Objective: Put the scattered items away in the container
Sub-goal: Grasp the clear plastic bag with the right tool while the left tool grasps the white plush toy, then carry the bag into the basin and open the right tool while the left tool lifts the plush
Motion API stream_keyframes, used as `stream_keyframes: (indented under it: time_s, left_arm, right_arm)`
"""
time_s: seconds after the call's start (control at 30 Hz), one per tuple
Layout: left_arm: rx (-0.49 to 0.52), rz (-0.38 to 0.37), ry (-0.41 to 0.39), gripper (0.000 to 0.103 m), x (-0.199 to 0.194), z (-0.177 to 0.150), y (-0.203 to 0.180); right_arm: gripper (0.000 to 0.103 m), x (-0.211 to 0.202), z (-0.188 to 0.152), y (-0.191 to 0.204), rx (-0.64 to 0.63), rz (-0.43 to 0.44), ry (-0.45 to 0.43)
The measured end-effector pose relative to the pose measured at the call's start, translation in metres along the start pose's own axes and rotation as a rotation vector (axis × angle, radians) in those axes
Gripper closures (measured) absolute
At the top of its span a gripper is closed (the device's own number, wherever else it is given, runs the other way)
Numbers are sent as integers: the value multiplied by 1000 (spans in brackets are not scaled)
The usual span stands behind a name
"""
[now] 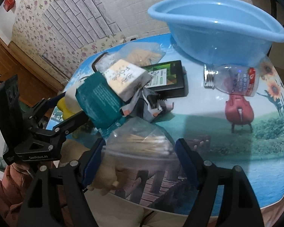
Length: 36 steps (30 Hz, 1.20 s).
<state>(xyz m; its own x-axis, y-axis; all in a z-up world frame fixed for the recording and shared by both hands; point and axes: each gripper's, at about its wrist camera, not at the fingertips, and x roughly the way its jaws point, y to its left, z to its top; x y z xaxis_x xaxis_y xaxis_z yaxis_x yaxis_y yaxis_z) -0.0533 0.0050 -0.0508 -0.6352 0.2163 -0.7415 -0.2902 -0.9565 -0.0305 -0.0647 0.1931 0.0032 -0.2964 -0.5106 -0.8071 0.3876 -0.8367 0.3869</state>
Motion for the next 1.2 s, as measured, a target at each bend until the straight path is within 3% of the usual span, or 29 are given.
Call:
stream_keyframes:
  time_s: [0.1,0.17,0.37,0.73,0.9,1.2]
  left_arm:
    - [15,-6,-9,5,1,0,1]
    - [21,-20,-14,19,0,0,1]
    - [12,-36,-27,30,-8,1,6]
    - [-29,-40,-131,33,-50,18,10]
    - [-22,-35,-185,33,-69,33,1]
    - [1,-30,-223,34,-85,56,-21]
  right_arm:
    - [30,2,2,3,-21,-13,1]
    - [33,2,2,6,-43,-20,-2]
    - [42,-6,2,4,-42,2,-26]
    - [49,-49,6,-2,-38,13,-141]
    - [60,-77,12,-3,-57,30,-221]
    - [65,-111,20,-8,-61,66,-298]
